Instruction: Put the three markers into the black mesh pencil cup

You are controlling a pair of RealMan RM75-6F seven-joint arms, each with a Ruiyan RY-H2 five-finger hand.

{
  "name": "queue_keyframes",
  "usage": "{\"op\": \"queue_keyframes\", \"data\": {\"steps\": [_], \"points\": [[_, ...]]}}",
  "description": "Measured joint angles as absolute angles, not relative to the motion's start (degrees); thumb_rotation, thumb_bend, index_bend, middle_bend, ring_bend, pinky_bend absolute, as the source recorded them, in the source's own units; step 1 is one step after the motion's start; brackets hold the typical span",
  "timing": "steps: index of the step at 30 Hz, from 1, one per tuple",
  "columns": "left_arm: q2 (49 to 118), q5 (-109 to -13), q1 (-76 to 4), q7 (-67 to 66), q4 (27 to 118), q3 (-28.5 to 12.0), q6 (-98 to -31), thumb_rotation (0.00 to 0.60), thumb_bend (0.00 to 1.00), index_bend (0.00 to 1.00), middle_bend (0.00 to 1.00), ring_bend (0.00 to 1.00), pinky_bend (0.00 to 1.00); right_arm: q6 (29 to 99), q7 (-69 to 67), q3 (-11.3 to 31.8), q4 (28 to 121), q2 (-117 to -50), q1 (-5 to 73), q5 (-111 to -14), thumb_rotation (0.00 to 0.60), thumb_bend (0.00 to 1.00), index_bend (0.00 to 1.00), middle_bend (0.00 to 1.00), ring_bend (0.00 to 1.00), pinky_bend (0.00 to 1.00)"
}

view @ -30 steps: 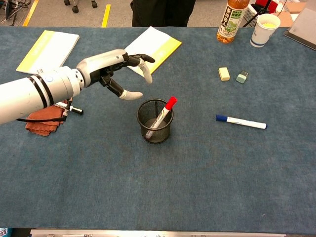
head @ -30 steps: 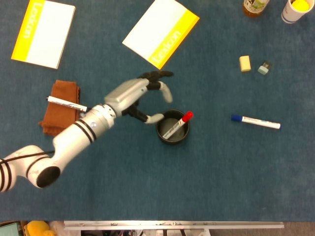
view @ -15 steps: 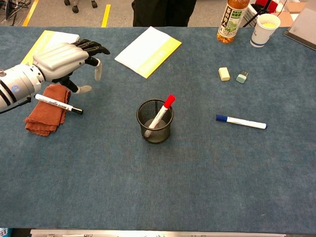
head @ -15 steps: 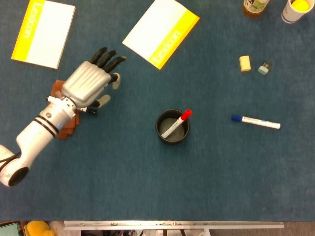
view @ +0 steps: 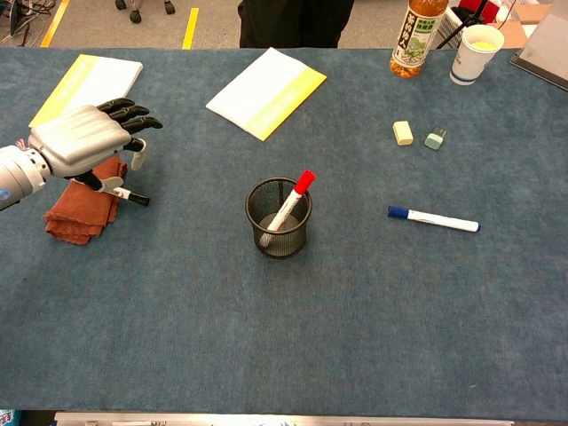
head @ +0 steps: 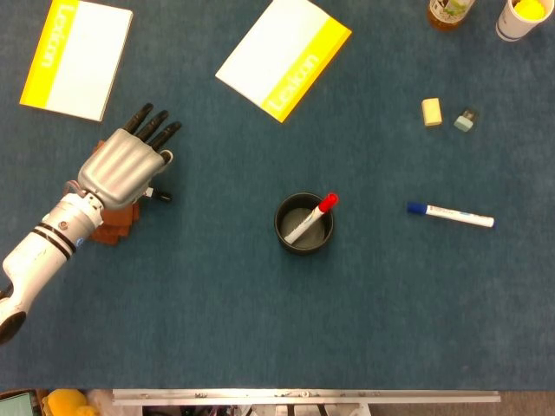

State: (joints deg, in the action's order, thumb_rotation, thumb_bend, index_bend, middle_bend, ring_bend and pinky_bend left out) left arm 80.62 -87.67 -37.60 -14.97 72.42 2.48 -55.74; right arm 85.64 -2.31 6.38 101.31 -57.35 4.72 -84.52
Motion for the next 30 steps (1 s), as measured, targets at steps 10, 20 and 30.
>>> {"op": "queue_keyframes", "data": {"steps": [10,20,30], "points": [[80.2,-84.0,-36.3,-21.4,74.1,2.2,-54.5,0.6,0.27,0.47,0.1,0.0,0.01,85.6,-2.3,6.3,101.3,-57.4,4.7,-84.4,0.6,0.34,0.09,0.03,0.0,0.05],[78.0,-82.2,-34.8,-25.2,78.1,2.6,-54.9,0.6,0.27,0.46,0.1,0.0,0.01,85.4,-2.4,6.3,101.2,-57.7,5.0,-84.7,0.6,0.34,0.09,0.03,0.0,0.05],[81.2,-79.7,-34.3,-26.1,75.6,1.6,-54.4,0.6,0.27,0.46,0.1,0.0,0.01,85.7,-2.5,6.2,101.1,-57.4,4.7,-84.6,0.6,0.34,0.09,0.03,0.0,0.05]]}}
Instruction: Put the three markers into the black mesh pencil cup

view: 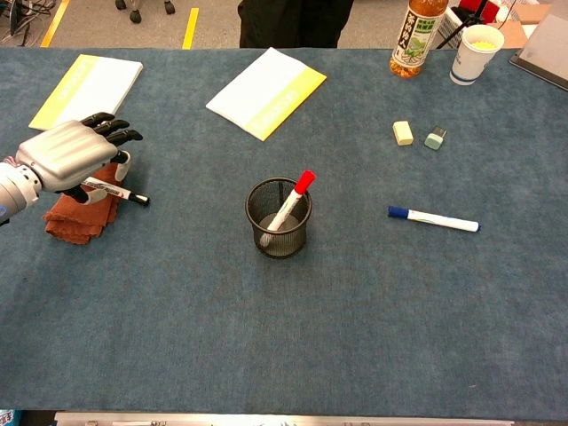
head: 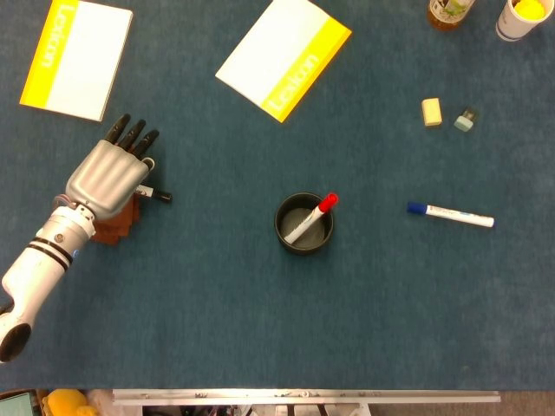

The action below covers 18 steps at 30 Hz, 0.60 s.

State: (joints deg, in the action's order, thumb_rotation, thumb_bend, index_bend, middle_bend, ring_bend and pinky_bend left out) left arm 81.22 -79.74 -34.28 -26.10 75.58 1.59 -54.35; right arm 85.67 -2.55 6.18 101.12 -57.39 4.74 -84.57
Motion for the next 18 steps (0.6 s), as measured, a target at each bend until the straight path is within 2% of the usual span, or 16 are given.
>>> {"op": "queue_keyframes", "data": {"steps": [18], "points": [[83.4,-79.7,-34.0,-26.3,73.8,1.6,-54.3,0.6,0.27,0.49,0.1,0.0,0.01,85.6,-2.5,6.2,101.1,-57.3,4.7,-84.2,0.6,0.34,0.09,0.03,0.0,0.05]]}}
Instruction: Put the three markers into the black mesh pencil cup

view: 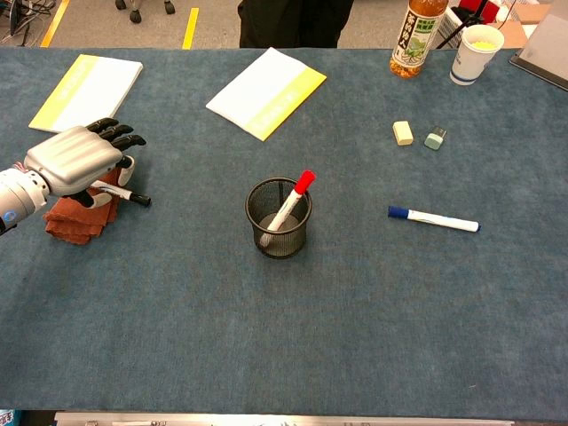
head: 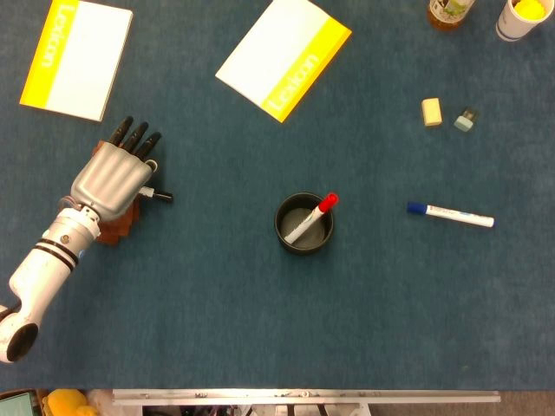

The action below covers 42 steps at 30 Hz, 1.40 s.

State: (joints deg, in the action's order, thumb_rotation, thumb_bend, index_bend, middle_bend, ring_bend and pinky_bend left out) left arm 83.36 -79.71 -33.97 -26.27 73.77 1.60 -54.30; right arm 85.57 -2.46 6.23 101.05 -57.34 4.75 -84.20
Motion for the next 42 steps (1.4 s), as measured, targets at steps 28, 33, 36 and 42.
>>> {"op": "queue_keyframes", "data": {"steps": [28,33,36,42], "points": [[85.6,-79.1,-34.2,-28.4,73.3,1.0,-54.3,0.6,0.27,0.58,0.16,0.0,0.01,86.6,-3.5,6.3,100.9,-56.8,4.0,-84.2,0.6,0.34,0.1,0.04,0.0,0.05],[85.7,-78.9,-34.3,-28.2,73.1,0.9,-54.1,0.6,0.27,0.6,0.17,0.0,0.01,86.7,-3.6,6.3,100.7,-56.8,4.0,-84.2,0.6,0.34,0.1,0.04,0.0,0.05],[85.5,-78.9,-34.3,-28.0,73.4,0.8,-54.3,0.6,0.27,0.61,0.17,0.0,0.01,86.8,-3.7,6.3,100.7,-56.8,3.9,-84.2,0.6,0.34,0.1,0.04,0.0,0.05],[84.6,-78.9,-34.4,-27.1,74.5,0.6,-54.3,0.6,0.27,0.61,0.18,0.0,0.01,86.8,-3.8,6.4,100.5,-57.0,4.0,-84.3,0.6,0.34,0.1,0.04,0.0,0.05]]}}
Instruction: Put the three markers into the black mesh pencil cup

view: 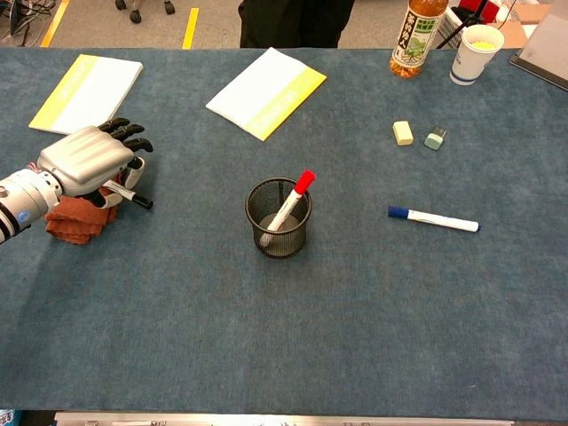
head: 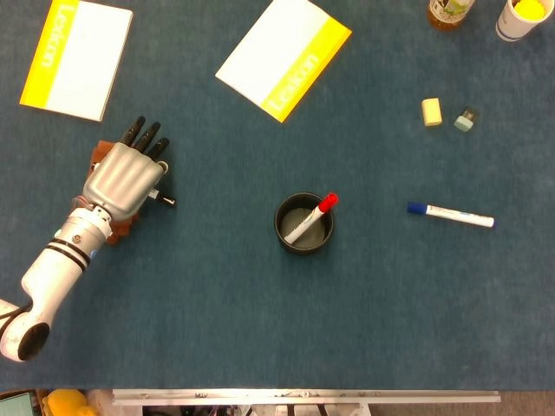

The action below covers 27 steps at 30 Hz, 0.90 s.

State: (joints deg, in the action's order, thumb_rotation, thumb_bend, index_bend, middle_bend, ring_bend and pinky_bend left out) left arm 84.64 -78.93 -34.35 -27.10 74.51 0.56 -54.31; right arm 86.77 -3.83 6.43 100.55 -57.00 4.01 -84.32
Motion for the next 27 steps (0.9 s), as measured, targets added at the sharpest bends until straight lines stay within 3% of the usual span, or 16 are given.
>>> {"op": "queue_keyframes", "data": {"steps": [14,27], "points": [[77.6,-78.7,-35.0,-16.7,84.4,-1.2,-53.4,0.6,0.27,0.61,0.19,0.0,0.01,86.5,-3.6,6.5,100.6,-57.4,4.4,-84.7,0.6,0.34,0.1,0.04,0.0,0.05],[67.5,-82.9,-37.7,7.1,97.7,-2.8,-48.8,0.6,0.27,0.62,0.19,0.0,0.01,86.3,-3.0,6.3,100.8,-57.8,4.7,-85.3,0.6,0.34,0.1,0.04,0.0,0.05]]}}
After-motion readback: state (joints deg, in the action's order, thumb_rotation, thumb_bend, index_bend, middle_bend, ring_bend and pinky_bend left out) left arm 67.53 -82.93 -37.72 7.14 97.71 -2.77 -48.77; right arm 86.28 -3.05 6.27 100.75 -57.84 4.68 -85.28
